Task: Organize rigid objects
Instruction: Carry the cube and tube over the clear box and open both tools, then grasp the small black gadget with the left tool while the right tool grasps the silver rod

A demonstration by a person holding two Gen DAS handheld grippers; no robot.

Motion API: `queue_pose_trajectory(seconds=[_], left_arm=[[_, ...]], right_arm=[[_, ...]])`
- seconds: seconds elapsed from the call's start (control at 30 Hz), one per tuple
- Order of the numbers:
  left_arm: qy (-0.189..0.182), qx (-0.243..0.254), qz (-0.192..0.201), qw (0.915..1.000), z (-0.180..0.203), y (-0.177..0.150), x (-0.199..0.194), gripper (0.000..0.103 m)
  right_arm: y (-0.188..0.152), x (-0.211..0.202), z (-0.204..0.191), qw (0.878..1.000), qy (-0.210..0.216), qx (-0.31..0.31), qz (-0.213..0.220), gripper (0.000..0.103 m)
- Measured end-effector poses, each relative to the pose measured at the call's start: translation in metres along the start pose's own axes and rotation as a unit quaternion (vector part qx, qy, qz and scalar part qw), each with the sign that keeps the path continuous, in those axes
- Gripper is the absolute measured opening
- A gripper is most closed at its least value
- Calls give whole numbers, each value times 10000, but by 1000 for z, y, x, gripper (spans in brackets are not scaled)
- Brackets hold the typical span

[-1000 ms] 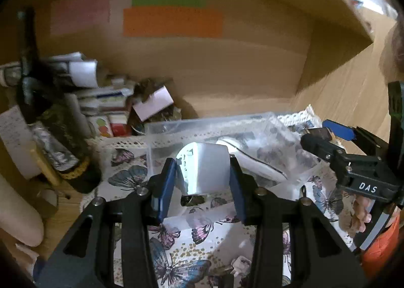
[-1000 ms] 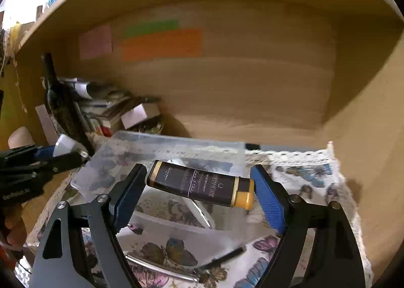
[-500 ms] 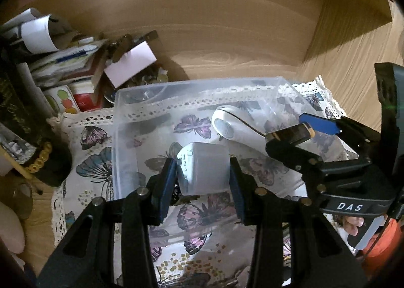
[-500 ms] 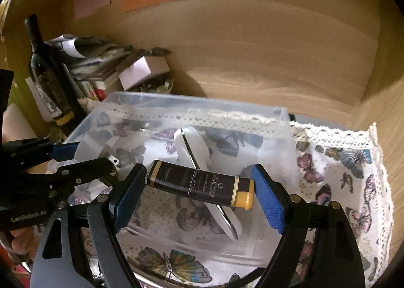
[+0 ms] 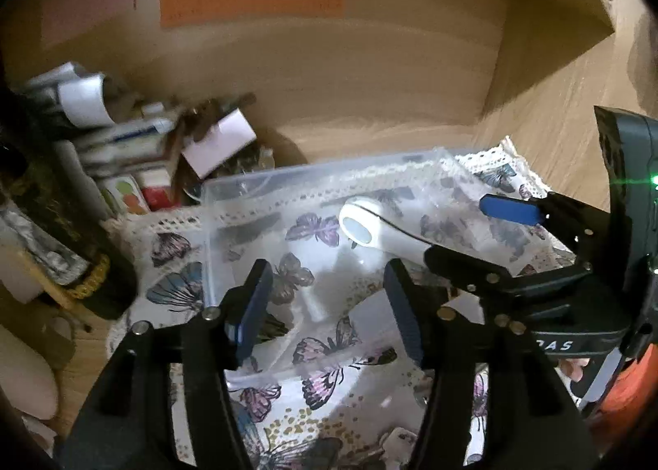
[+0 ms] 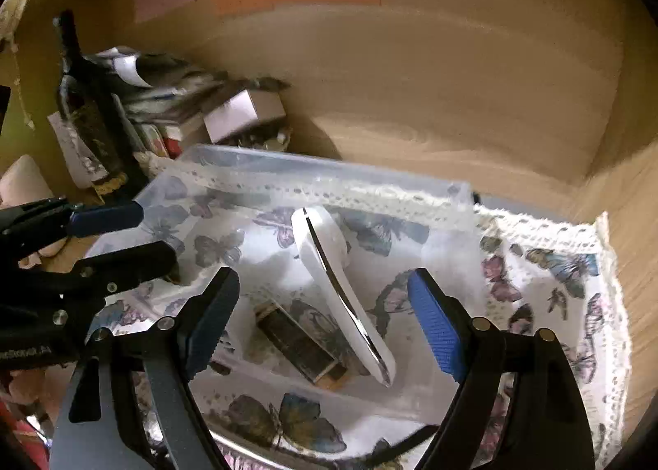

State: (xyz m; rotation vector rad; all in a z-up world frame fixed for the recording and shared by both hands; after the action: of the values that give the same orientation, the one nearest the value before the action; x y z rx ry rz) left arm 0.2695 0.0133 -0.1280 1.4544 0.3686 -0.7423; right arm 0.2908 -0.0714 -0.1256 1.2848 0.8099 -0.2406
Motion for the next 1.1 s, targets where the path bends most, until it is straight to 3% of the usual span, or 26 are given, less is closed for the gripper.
queue_pose_trajectory(seconds=[0.23, 0.47, 0.8, 0.9, 1.1], left_arm=[[152, 139, 364, 9991, 2, -3, -40, 71], [239, 193, 162, 9994, 3, -39, -50, 72], [-111, -7, -468, 9988, 16, -101, -36, 57], [-249, -2, -635, 9977, 22, -116, -33, 56], [-360, 13, -877, 9955, 30, -141, -30, 56]], right_arm=[[-5, -40, -2, 9994, -15, -174, 303, 83], [-31, -55, -7, 9992, 165, -249, 248, 83], [-81, -32, -27, 9971, 429, -527, -350, 82], [-95, -22, -37, 9936, 636, -714, -604, 72], [-110, 5, -36, 9900, 456, -861, -1015, 60]])
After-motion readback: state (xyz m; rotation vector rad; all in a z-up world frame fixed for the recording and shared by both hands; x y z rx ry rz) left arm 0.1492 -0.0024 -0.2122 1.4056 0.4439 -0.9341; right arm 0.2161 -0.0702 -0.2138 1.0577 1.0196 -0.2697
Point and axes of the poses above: each gripper's, at about its wrist camera, not at the fingertips, and x roughly the way its jaws point, z to its right, y to its top, the point moved 10 cm from there along x, roughly the way its jaws point, and after that the axes turned 5 degrees about -y, right-handed, at the moved point
